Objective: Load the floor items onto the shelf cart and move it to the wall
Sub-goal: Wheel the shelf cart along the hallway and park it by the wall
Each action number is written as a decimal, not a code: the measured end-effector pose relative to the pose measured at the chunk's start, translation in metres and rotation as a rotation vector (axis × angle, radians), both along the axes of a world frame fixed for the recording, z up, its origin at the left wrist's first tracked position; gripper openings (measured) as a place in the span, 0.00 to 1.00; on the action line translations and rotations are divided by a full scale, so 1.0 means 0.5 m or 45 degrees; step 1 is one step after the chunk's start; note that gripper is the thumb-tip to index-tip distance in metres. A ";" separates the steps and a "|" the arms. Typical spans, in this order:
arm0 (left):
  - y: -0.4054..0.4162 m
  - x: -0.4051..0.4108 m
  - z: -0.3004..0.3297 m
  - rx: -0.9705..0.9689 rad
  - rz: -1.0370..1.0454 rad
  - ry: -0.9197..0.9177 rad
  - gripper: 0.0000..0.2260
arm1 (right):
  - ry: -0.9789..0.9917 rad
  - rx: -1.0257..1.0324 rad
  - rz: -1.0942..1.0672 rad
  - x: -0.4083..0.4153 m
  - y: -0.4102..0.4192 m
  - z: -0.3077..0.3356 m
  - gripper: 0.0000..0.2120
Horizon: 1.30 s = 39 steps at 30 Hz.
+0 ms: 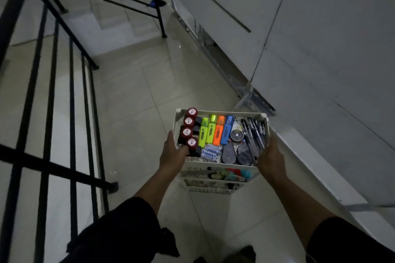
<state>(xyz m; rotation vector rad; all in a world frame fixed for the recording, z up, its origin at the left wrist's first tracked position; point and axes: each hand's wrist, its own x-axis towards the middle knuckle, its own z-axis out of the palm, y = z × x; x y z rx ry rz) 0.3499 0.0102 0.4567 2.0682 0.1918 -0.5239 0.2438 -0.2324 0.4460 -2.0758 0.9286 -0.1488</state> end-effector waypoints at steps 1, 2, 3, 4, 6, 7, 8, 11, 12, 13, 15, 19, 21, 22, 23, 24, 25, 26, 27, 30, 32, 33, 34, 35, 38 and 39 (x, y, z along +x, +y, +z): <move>-0.008 0.023 0.003 -0.005 -0.050 0.005 0.29 | -0.002 0.011 -0.051 0.001 0.000 -0.003 0.24; -0.016 0.046 0.004 -0.015 -0.086 0.012 0.30 | -0.001 0.026 -0.097 0.001 0.000 -0.006 0.25; -0.024 0.072 -0.002 -0.029 -0.125 0.025 0.32 | -0.005 0.046 -0.148 0.001 0.000 -0.005 0.24; -0.030 0.103 -0.025 -0.043 -0.166 0.042 0.35 | -0.014 0.066 -0.207 -0.001 0.002 -0.004 0.24; -0.048 0.150 -0.041 -0.051 -0.250 0.078 0.38 | -0.031 0.090 -0.310 -0.001 0.009 0.001 0.22; -0.061 0.164 -0.031 -0.062 -0.301 0.082 0.38 | -0.036 0.097 -0.357 0.000 0.014 0.002 0.21; -0.079 0.174 -0.012 -0.080 -0.352 0.072 0.37 | -0.049 0.103 -0.413 0.002 0.016 0.000 0.21; -0.131 0.207 0.036 -0.104 -0.498 0.053 0.30 | -0.106 0.104 -0.574 0.012 0.020 -0.013 0.22; -0.145 0.225 0.039 -0.113 -0.533 0.052 0.27 | -0.111 0.101 -0.614 0.018 0.022 -0.016 0.23; -0.158 0.243 0.041 -0.107 -0.570 0.055 0.25 | -0.114 0.106 -0.662 0.024 0.026 -0.017 0.23; -0.184 0.283 0.041 -0.106 -0.660 0.065 0.23 | -0.126 0.114 -0.783 0.038 0.037 -0.020 0.23; -0.241 0.366 0.043 -0.150 -0.905 0.114 0.26 | -0.132 0.116 -1.046 0.073 0.080 -0.025 0.27; -0.281 0.394 0.043 -0.158 -1.049 0.118 0.25 | -0.132 0.137 -1.187 0.086 0.093 -0.031 0.29; -0.304 0.408 0.038 -0.163 -1.109 0.108 0.24 | -0.137 0.150 -1.250 0.094 0.097 -0.033 0.30; -0.328 0.417 0.038 -0.162 -1.157 0.096 0.22 | -0.136 0.160 -1.311 0.100 0.100 -0.033 0.31; -0.354 0.424 0.035 -0.166 -1.196 0.095 0.20 | -0.134 0.166 -1.373 0.104 0.101 -0.035 0.32; -0.380 0.430 0.034 -0.163 -1.226 0.104 0.18 | -0.137 0.173 -1.434 0.109 0.101 -0.034 0.32; -0.406 0.430 0.036 -0.165 -1.249 0.127 0.15 | -0.133 0.173 -1.486 0.112 0.102 -0.038 0.32; -0.429 0.427 0.039 -0.168 -1.263 0.146 0.13 | -0.130 0.171 -1.526 0.116 0.102 -0.036 0.33; -0.480 0.420 0.045 -0.191 -1.304 0.139 0.15 | -0.101 0.148 -1.645 0.127 0.102 -0.040 0.33; -0.502 0.427 0.035 -0.171 -1.377 0.081 0.16 | -0.084 0.151 -1.684 0.138 0.099 -0.040 0.34; -0.509 0.433 0.030 -0.159 -1.409 0.057 0.17 | -0.081 0.156 -1.687 0.145 0.097 -0.041 0.34; -0.515 0.445 0.020 -0.158 -1.432 0.035 0.17 | -0.082 0.159 -1.684 0.154 0.095 -0.043 0.34; -0.521 0.458 0.009 -0.131 -1.452 0.006 0.16 | -0.087 0.152 -1.673 0.163 0.093 -0.043 0.34; -0.524 0.488 0.004 -0.082 -1.474 -0.055 0.14 | -0.063 0.113 -1.651 0.186 0.081 -0.043 0.33; -0.521 0.490 0.009 -0.084 -1.478 -0.063 0.15 | -0.047 0.099 -1.644 0.188 0.077 -0.042 0.33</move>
